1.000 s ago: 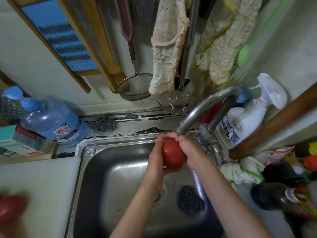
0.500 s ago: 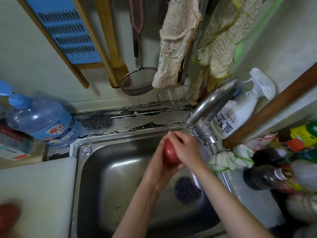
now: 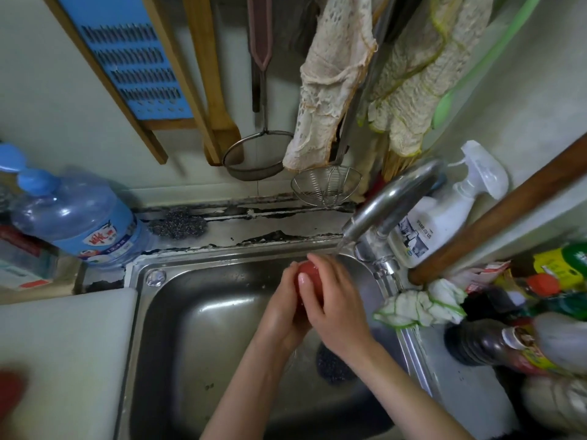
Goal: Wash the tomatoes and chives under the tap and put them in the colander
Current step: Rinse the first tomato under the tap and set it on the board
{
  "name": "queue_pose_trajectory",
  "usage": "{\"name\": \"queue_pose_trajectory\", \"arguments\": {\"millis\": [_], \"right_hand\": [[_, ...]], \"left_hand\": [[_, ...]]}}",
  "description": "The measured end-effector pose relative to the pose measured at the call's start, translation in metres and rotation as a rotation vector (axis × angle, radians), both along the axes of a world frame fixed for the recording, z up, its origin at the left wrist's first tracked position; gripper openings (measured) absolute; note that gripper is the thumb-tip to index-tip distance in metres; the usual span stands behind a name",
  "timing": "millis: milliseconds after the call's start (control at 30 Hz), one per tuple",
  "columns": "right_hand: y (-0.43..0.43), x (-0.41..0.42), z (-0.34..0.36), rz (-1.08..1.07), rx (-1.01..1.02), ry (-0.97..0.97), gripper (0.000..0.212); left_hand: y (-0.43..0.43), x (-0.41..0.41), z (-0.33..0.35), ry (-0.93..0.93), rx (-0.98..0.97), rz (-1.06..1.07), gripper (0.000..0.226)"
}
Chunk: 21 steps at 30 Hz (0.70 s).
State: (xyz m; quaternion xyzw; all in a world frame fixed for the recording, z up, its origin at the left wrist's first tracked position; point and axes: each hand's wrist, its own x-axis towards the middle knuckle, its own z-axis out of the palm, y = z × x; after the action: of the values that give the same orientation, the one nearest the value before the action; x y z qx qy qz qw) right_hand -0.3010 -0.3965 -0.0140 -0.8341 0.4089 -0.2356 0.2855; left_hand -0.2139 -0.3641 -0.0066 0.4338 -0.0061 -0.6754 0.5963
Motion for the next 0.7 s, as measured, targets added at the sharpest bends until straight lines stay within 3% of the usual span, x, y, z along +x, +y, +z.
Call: {"name": "queue_pose_trajectory", "arguments": {"millis": [67,200,267,333,433,500,567,700], "right_hand": [[-0.013,0.001,0.01,-0.102,0.204,-0.198,0.027],[-0.056,0.007,0.029,-0.343,1.039,-0.303,0.024],[-0.063,0.008,0.035,-0.42,1.163,-0.37,0.024],[-0.054,0.005,0.04,-0.412,0.989,-0.342,0.025],[-0.018,-0.007,0.031,-0.15,0.389,-0.152,0.035],[-0.002,-0.017,0.018,-0.015,0.099,0.023,0.05],[0.001,-0.021,0.005,0.046,0.016,0.039,0.056],[-0.022,-0.014,0.0,-0.024,0.164,-0.184,0.04]], "left_hand": [[-0.003,-0.01,0.004,-0.075,0.051,0.015,0.043],[-0.01,-0.026,0.012,-0.381,-0.029,0.159,0.025],[-0.013,-0.032,0.012,-0.462,-0.098,0.236,0.025],[-0.019,-0.037,0.01,-0.401,-0.075,0.31,0.025],[-0.024,-0.035,0.0,-0.3,0.02,0.338,0.028],[-0.022,-0.031,-0.006,-0.234,0.054,0.344,0.034],[-0.02,-0.029,-0.01,-0.117,-0.019,0.335,0.044],[-0.025,-0.036,-0.008,-0.052,0.066,0.366,0.034]]}}
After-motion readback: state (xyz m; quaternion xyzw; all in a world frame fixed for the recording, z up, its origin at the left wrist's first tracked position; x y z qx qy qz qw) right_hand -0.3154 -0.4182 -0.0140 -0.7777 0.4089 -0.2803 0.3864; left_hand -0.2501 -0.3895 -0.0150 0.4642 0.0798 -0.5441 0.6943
